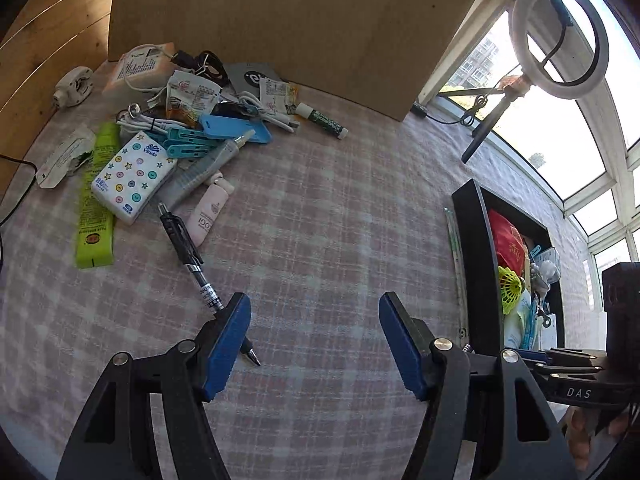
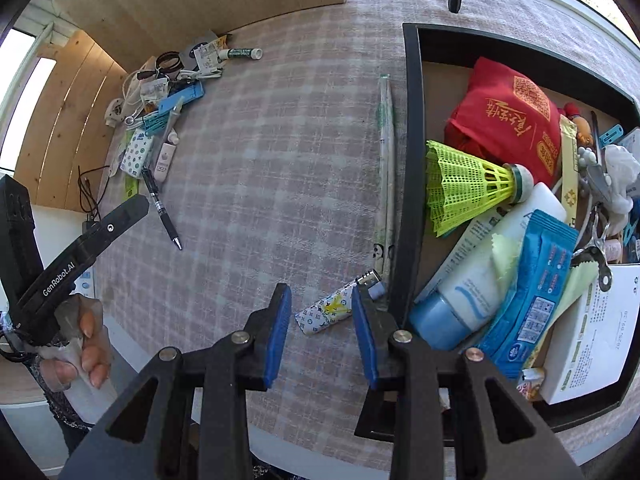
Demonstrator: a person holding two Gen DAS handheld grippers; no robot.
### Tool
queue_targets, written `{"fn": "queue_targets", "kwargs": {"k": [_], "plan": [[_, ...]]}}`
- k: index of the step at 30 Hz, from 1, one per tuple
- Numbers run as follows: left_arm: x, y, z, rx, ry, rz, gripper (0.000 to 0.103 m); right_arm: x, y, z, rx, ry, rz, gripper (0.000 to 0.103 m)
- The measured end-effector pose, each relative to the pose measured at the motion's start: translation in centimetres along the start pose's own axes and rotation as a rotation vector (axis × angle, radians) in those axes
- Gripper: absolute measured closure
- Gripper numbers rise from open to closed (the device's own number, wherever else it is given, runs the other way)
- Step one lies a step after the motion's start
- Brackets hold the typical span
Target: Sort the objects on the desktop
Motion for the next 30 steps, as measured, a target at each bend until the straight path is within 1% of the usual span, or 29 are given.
{"fn": "queue_targets", "kwargs": {"k": [3,5,7,9,11,15,19,20,23,25,27,30], "plan": [[0.3,0.6,2.6,0.011,-0.018,0.02,0.04,-0.6,2.0,0.6,0.016,0.063,0.022,0.072],[0.5,1.3,4.0,0.002,-0.033,0.041,0.04,-0.9,3.0,0.6,0.011,0.107,0.029,0.072],[0.6,1.9,4.9,-0.006,-0.038,0.063,0.04,-1.2,3.9,0.5,-0.002,0.154,0.03,0.072],[0.9,2.3,5.5,0.003,-0.034,0.072,0.04,-1.4,4.5,0.1,0.003,0.208,0.031,0.072],[1.1,2.9,5.9,-0.004,-0.037,0.089,0.04,-1.6,4.8,-0.4,0.002,0.26,0.019,0.072],[1.3,4.1,6.2,0.0,-0.022,0.124,0.041,-1.5,5.1,-0.9,-0.013,0.33,-0.007,0.072],[1.3,4.9,6.1,0.0,-0.006,0.147,0.044,-1.1,5.0,-1.1,-0.044,0.358,-0.031,0.072],[1.3,5.0,6.1,0.0,-0.004,0.149,0.045,-1.1,4.9,-1.2,-0.054,0.365,-0.035,0.072],[1.4,5.2,5.9,0.002,0.009,0.149,0.047,-1.7,4.5,-1.6,-0.045,0.394,-0.046,0.072],[1.5,5.4,5.7,0.015,0.023,0.145,0.047,-1.9,4.5,-2.2,-0.056,0.411,-0.044,0.072],[1.6,5.4,5.5,0.02,0.033,0.146,0.047,-1.9,4.7,-2.8,-0.049,0.431,-0.037,0.072],[1.7,5.5,5.4,0.031,0.043,0.146,0.052,-1.5,5.1,-3.2,-0.058,0.436,-0.031,0.072]]}}
Point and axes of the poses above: each gripper's, at about its wrist camera, not at the fingertips, and y roughly the way its jaws point, z to its left, x to its top, the point moved 8 cm from there along y, roughly the way its jaws point, and after that the axes turned 12 degrees about z, right-handed, at the moved point
